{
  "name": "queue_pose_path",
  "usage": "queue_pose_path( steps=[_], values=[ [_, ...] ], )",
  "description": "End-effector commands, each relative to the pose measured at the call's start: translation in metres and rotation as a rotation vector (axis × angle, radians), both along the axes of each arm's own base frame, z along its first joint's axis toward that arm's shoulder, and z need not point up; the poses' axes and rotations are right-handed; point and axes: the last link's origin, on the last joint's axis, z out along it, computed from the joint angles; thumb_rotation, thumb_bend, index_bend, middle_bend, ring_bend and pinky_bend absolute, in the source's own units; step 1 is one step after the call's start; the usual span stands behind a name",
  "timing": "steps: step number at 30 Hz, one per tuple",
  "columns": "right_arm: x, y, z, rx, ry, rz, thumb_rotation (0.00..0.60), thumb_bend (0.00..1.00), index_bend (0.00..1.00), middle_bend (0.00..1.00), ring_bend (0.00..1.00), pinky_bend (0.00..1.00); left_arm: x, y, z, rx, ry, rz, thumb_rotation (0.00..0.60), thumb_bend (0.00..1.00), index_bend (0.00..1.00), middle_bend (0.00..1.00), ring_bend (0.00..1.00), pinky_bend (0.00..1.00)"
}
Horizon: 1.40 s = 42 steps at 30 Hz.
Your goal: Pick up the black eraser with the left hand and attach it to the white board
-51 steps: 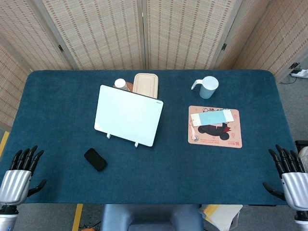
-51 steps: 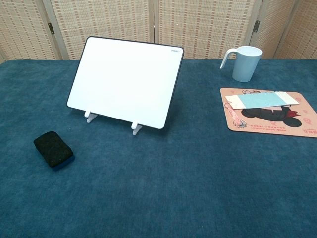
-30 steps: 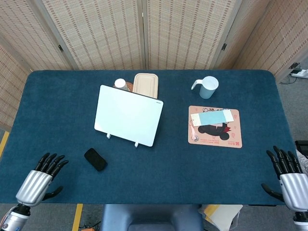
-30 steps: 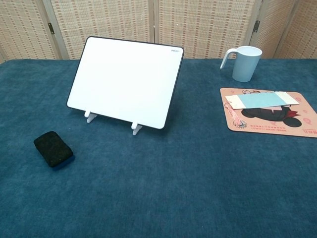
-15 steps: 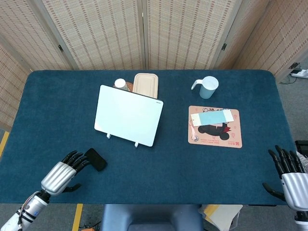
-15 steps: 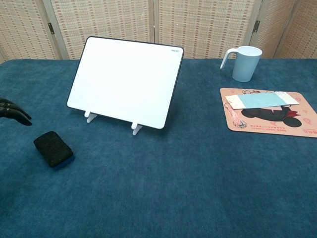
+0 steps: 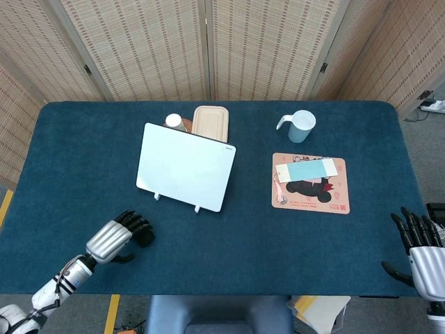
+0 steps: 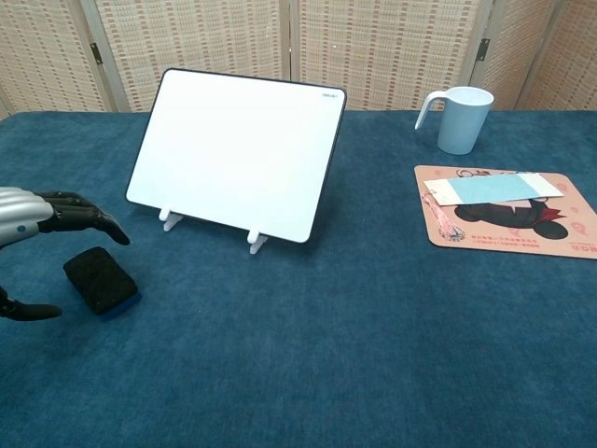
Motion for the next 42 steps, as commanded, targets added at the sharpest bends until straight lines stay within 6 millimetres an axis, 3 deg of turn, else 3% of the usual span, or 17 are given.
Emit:
queue_pose_path(
  steps=[1, 7, 32, 42],
  values=[
    [-0.001, -0.001, 0.0, -0.005, 0.0, -0.006, 0.6, 0.2, 0.0, 0.0, 0.0, 0.0, -0.001, 0.01, -0.011, -0.037, -0.015, 0.009, 0.6, 0.27, 0.24, 0.24, 0.17, 0.14],
    [-0.002, -0.005, 0.0, -0.008, 0.003, -0.021, 0.6, 0.2, 0.0, 0.0, 0.0, 0.0, -0.009, 0.021, -0.019, -0.047, -0.019, 0.001, 0.6, 0.27, 0.24, 0.24, 0.18, 0.13],
    [0.0, -0.01, -0.005, -0.003, 0.015, -0.039, 0.6, 0.2, 0.0, 0.0, 0.0, 0.0, -0.033, 0.035, -0.038, -0.079, -0.062, 0.015, 0.6, 0.32, 0.3, 0.32, 0.23, 0.15],
    [0.0, -0.012, -0.008, 0.007, 0.023, -0.049, 0.6, 0.2, 0.0, 0.0, 0.0, 0.0, -0.037, 0.042, -0.038, -0.058, -0.106, 0.013, 0.6, 0.33, 0.4, 0.47, 0.36, 0.24]
  ],
)
